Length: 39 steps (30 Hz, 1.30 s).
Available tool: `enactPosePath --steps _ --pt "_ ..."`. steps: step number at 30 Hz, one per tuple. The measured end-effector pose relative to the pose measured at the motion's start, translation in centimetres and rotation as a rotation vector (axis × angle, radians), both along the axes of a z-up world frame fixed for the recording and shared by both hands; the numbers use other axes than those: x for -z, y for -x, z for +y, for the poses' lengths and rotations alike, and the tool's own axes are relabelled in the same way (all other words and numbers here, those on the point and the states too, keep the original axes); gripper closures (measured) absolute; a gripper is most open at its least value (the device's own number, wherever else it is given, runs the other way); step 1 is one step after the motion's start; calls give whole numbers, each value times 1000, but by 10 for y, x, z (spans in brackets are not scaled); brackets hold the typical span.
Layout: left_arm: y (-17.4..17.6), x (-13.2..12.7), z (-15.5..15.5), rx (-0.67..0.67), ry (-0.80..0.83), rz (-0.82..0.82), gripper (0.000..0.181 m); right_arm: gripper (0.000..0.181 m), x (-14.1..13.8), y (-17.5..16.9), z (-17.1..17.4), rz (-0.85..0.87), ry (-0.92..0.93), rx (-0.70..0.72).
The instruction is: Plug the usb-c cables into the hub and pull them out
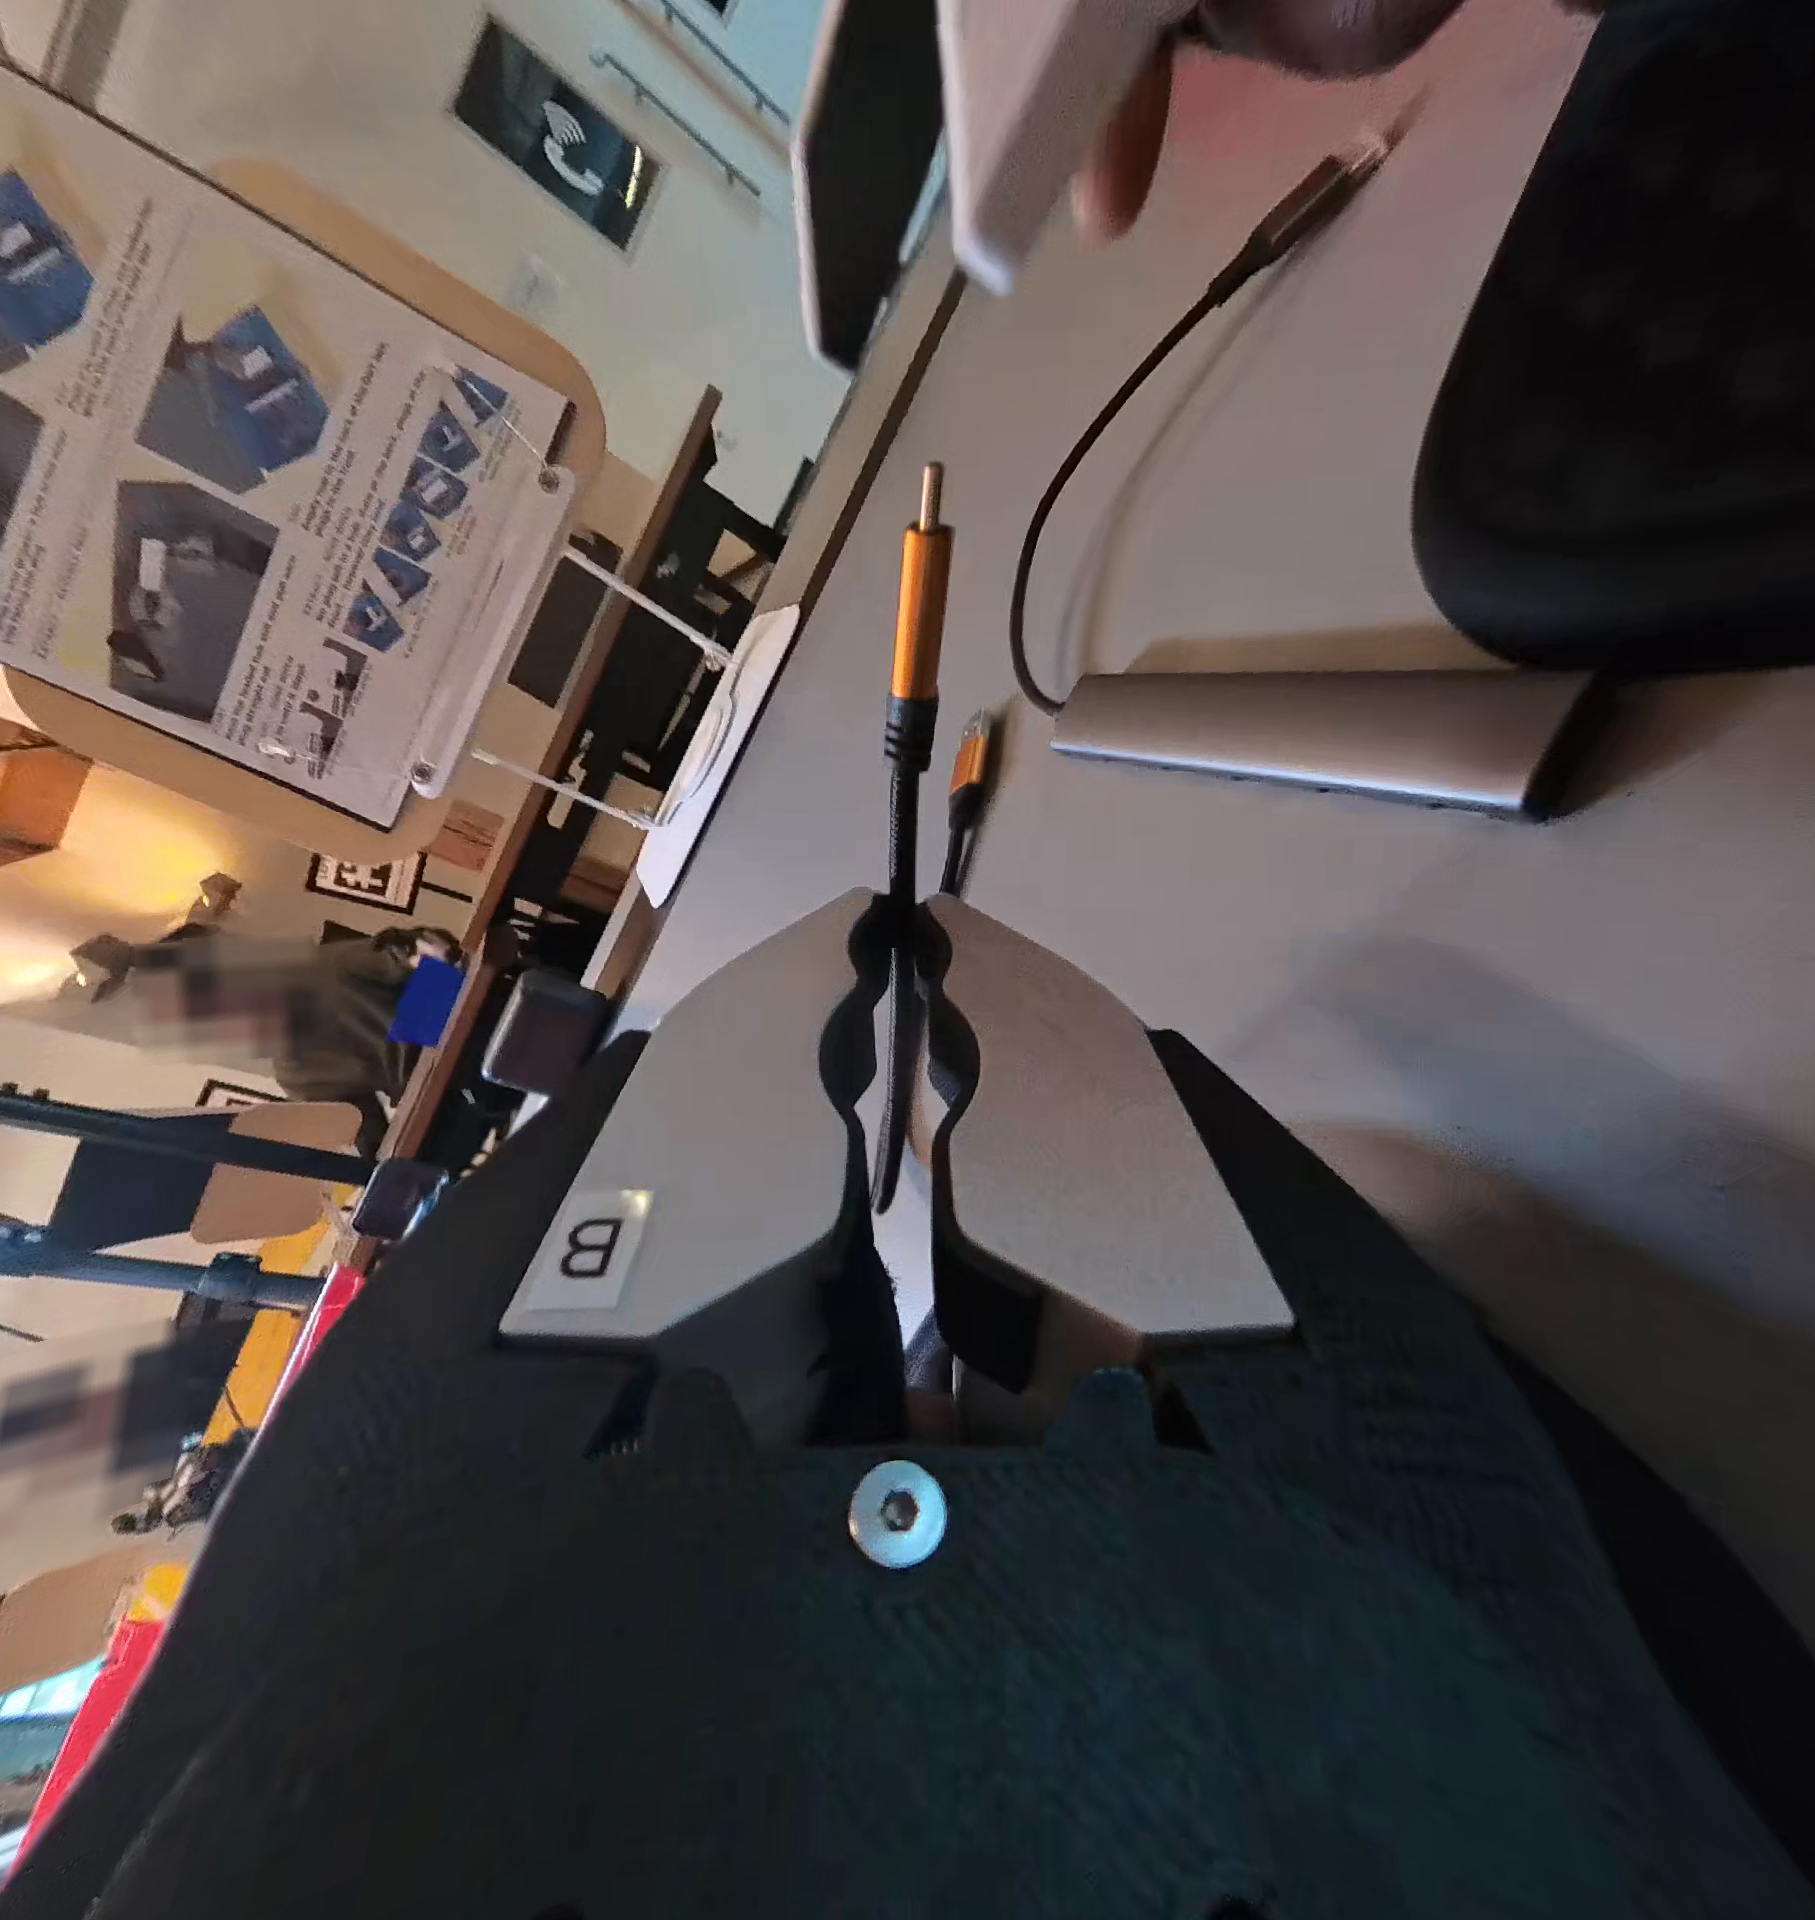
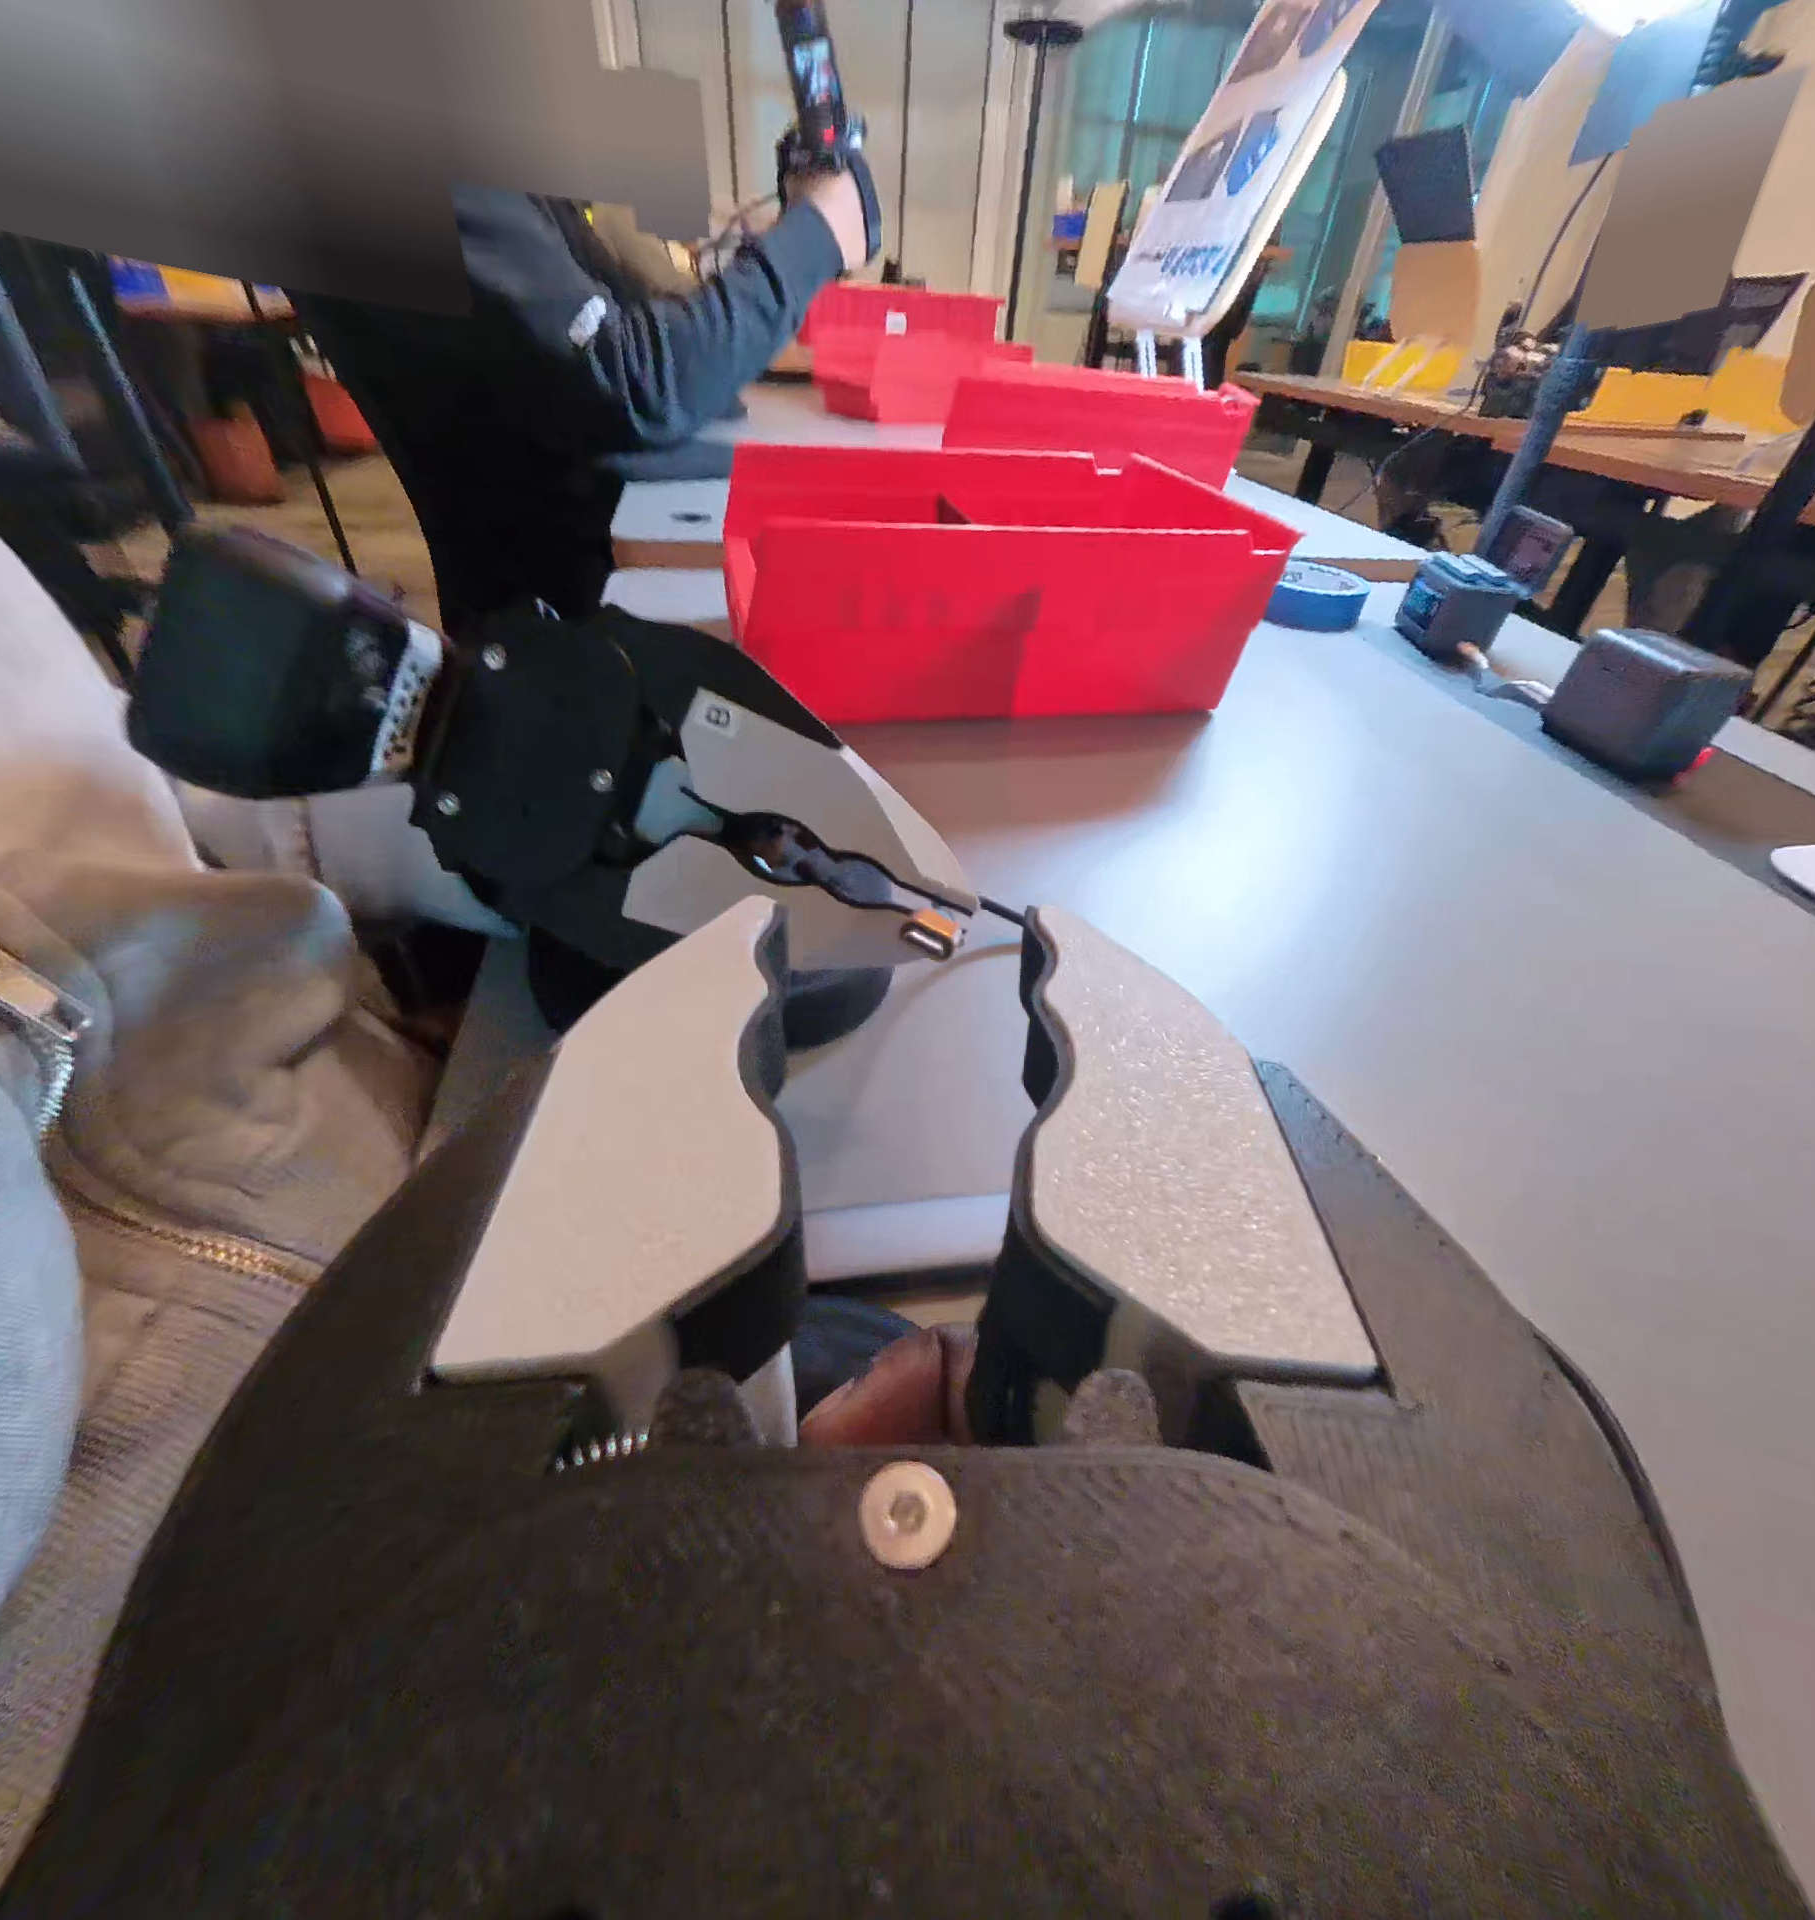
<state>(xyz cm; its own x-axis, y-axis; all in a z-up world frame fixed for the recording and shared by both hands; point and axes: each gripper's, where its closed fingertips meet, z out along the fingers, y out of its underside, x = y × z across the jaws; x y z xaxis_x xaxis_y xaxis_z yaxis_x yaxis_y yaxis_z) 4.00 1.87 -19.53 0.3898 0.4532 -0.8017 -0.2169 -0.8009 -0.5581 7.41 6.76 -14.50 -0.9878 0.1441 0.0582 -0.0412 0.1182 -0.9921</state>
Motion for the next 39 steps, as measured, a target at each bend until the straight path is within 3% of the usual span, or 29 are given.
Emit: enactPosePath --steps 4,8,17,21,24,27,30,33,35,37,39 --pt "-3 -18 -6 -35 -43 126 177 147 5 1 -10 -106 -20 15" --pt "-1 -25 -12 -114 33 247 177 145 0 8 -19 -209 37 72" --pt "0 -22 -12 -131 69 263 177 169 6 11 -25 -165 0 128" --pt "-1 -20 -8 -96 45 233 177 169 4 12 -23 -157 8 130" --pt "-8 -17 4 63 -120 73 171 169 0 10 -20 -130 23 107" --pt "-27 -39 12 306 -397 -93 157 169 -2 7 -18 -106 25 71" --pt "-47 -54 18 558 -645 -438 141 169 -8 -6 -19 -75 53 -13" --pt "-61 -57 27 736 -713 -702 140 170 -19 -23 -19 -38 108 -109" --pt "-59 -46 32 756 -654 -732 146 170 -23 -26 -18 -39 135 -133" --pt "-59 -49 37 780 -674 -706 169 170 -22 -26 -17 -40 128 -132" --pt "-60 -55 34 799 -711 -665 173 170 -22 -27 -18 -37 128 -142"
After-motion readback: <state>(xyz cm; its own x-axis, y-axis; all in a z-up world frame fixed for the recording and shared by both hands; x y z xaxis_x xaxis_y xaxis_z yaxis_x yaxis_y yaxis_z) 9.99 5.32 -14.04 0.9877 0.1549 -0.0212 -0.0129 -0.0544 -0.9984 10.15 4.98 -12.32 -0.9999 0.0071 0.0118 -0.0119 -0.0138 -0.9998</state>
